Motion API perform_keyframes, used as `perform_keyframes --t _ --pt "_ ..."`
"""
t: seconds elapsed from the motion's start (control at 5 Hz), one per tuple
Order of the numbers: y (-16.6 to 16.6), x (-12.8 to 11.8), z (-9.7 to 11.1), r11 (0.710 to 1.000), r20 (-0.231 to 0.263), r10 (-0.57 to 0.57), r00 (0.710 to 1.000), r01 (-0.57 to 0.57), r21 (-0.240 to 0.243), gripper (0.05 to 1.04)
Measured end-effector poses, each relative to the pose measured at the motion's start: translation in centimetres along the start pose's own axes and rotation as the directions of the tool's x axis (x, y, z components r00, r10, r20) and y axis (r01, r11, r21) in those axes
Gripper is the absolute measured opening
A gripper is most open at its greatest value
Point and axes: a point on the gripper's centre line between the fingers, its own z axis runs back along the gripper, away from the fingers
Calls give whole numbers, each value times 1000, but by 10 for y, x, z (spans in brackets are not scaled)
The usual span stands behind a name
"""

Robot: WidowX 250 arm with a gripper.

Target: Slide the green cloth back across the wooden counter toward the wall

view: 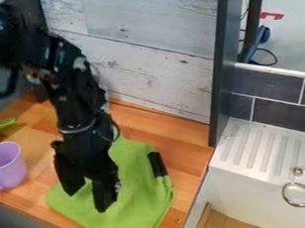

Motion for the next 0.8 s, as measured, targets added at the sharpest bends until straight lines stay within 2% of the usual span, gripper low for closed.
perform_keyframes --t 0.4,0.6,0.8 --pt "-3 1 -24 1000 -83 -13 996 11 -18 1001" --pt "-1 20 -27 1000 -82 14 997 -16 -23 1001" --pt "0 45 -26 998 -58 44 997 -46 -31 1001"
